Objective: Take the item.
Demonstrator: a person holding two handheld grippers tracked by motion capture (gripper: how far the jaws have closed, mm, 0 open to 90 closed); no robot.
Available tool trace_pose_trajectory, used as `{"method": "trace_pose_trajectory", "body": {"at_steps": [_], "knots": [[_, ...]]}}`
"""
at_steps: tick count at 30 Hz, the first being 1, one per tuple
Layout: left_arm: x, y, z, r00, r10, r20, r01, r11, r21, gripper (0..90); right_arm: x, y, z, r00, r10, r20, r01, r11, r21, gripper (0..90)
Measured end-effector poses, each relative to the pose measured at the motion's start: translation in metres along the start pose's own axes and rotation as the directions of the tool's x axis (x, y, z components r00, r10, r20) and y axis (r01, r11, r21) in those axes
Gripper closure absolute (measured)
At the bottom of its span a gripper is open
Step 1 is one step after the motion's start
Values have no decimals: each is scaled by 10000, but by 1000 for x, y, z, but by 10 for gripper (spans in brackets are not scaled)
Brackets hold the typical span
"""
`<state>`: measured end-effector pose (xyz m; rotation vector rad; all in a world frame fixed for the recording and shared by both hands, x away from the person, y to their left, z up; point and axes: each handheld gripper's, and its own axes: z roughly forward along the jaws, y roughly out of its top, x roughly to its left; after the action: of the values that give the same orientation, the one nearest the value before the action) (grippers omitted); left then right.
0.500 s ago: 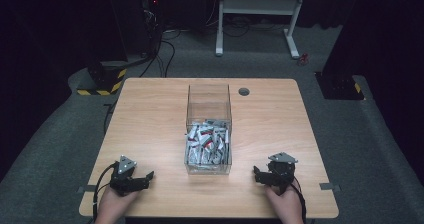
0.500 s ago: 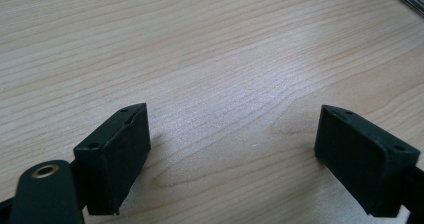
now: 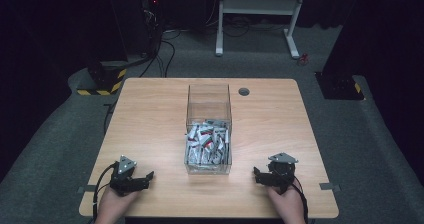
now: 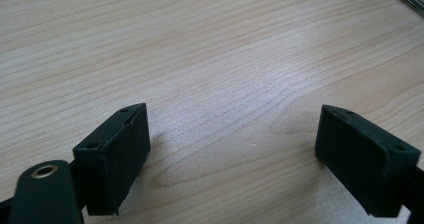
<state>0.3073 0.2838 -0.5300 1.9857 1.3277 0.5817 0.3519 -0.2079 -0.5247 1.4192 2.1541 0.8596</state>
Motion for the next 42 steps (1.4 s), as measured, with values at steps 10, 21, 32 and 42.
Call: {"method": "trace_pose_trajectory", "body": {"at_steps": [10, 21, 32, 42], "knots": [[1, 2, -1, 10000, 15, 61, -16, 9999, 160, 142, -1, 0, 0, 9999, -95, -70, 95, 10000, -29, 77], [-3, 5, -6, 9998, 215, 60, -215, 9998, -26, 153, -1, 0, 0, 9999, -115, -91, 115, 9999, -32, 79], [-8, 10, -13, 9991, 410, 142, -403, 9980, -479, 154, 0, 0, 0, 9999, -96, -87, 96, 9999, -28, 81], [-12, 14, -20, 9986, 379, 379, -338, 9940, -1043, 154, 0, 0, 0, 9999, -124, -82, 124, 9999, -31, 84]]}}
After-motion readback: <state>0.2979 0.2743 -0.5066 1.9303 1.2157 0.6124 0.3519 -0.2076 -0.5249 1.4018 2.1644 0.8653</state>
